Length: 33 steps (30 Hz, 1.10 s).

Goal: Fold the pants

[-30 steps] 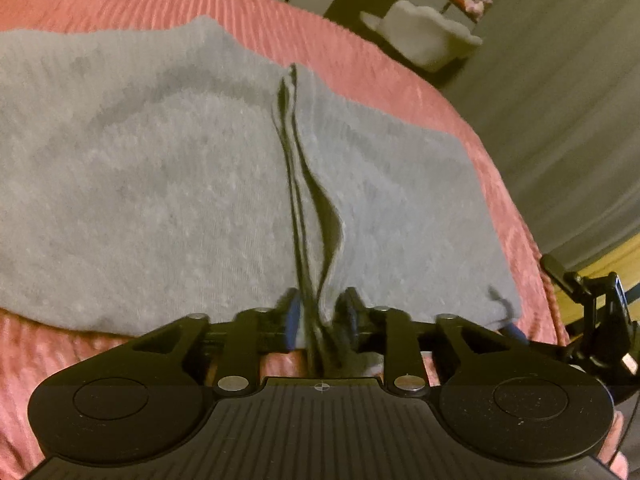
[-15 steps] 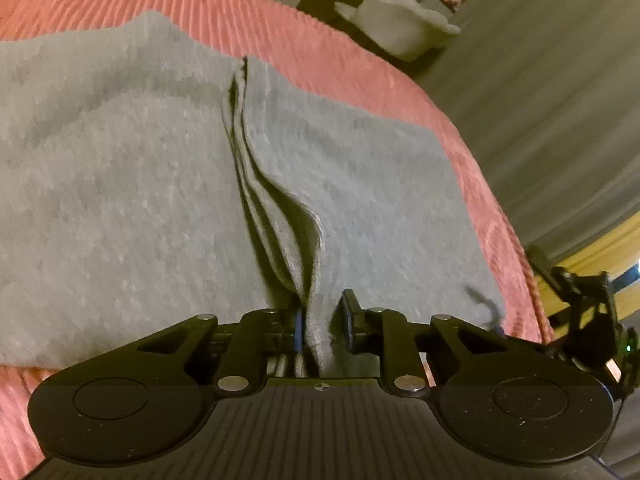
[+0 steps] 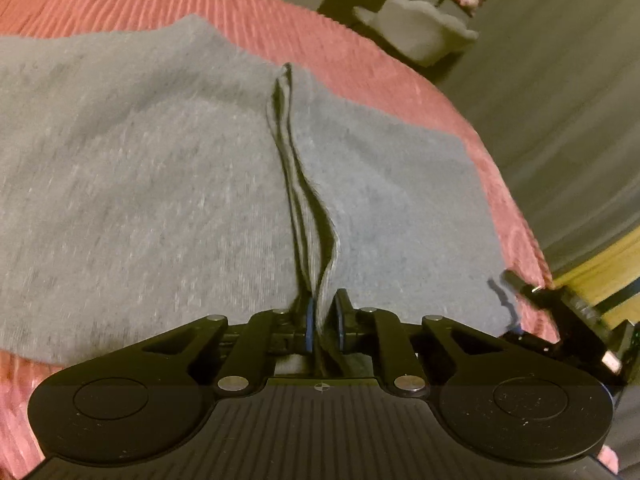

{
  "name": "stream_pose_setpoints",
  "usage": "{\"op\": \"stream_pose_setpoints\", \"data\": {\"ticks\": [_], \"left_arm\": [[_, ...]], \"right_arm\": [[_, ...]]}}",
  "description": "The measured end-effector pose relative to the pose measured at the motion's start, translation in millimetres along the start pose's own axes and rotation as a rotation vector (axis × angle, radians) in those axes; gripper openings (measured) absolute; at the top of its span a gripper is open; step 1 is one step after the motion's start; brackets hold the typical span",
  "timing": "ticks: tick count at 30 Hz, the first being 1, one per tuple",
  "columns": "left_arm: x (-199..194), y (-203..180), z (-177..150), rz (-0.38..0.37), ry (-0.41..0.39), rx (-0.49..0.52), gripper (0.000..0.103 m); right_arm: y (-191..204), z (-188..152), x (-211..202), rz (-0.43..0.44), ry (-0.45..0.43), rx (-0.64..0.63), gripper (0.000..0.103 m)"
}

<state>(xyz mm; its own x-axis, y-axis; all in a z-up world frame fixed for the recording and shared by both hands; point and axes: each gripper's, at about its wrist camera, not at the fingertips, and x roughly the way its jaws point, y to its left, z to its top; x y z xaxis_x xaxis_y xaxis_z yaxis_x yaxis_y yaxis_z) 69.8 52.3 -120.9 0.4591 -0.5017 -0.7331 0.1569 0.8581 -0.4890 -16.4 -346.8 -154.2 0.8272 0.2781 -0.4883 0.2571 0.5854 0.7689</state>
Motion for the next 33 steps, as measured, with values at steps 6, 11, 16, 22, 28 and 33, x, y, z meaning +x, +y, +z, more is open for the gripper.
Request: {"op": "stream_pose_setpoints", "data": {"ticks": [6, 11, 16, 22, 28, 33], "left_arm": [[-23, -13, 36, 0.063, -0.122, 0.096, 0.034], [10, -17, 90, 0.076, -0.143, 0.118, 0.049], [62, -16, 115, 0.112, -0.066, 0.149, 0.051], [72, -6, 119, 0.117, -0.073, 0.195, 0.022], [68, -20, 118, 0.154, -0.120, 0.284, 0.017], [80, -32, 123, 0.225, -0.163, 0.368, 0.018]], "right_arm": [[41, -2, -7, -0.096, 0.044, -0.245, 0.078], [44, -8, -8, -0.123, 0.044, -0.286, 0.081], [45, -16, -11, -0.138, 0.056, -0.331, 0.082], [47, -16, -19, -0.139, 0.057, -0.361, 0.083], [47, -15, -21, -0.133, 0.049, -0.346, 0.083], [47, -18, -17, -0.151, 0.050, -0.368, 0.083]]}}
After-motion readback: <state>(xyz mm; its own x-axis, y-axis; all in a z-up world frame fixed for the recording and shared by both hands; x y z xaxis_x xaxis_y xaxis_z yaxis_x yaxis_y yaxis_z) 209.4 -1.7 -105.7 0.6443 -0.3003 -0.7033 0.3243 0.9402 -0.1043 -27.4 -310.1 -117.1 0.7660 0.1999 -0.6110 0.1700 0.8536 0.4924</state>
